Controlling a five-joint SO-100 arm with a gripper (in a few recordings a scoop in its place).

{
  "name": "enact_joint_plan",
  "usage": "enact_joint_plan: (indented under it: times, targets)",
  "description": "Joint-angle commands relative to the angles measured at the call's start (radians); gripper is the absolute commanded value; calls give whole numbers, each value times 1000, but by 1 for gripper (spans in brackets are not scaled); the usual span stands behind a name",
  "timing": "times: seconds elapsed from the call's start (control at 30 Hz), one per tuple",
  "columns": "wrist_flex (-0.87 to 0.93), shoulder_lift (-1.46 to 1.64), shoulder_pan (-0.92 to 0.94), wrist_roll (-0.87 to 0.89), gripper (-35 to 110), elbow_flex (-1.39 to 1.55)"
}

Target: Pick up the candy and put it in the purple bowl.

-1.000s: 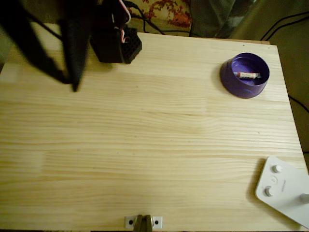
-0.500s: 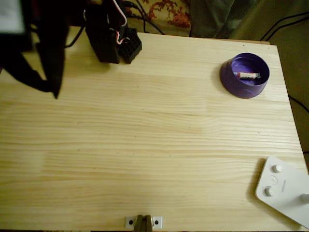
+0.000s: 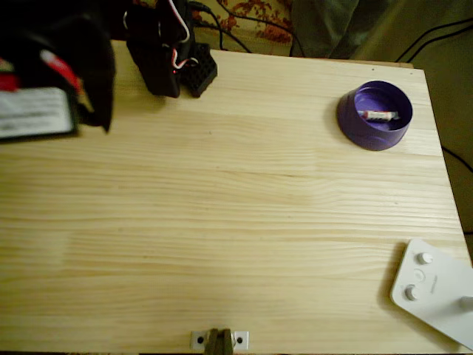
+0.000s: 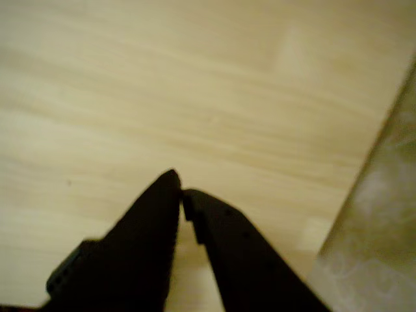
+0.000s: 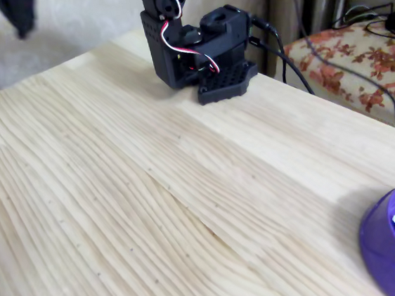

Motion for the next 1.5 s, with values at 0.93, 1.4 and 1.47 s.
enact_joint_plan:
  times: [0.93,1.4,1.47]
  targets:
    - [-167,1063,-172,-589,0,822]
    - [-321,1305,-176,-589,0,1035]
    - [-319,1336,-173,-589,0,1040]
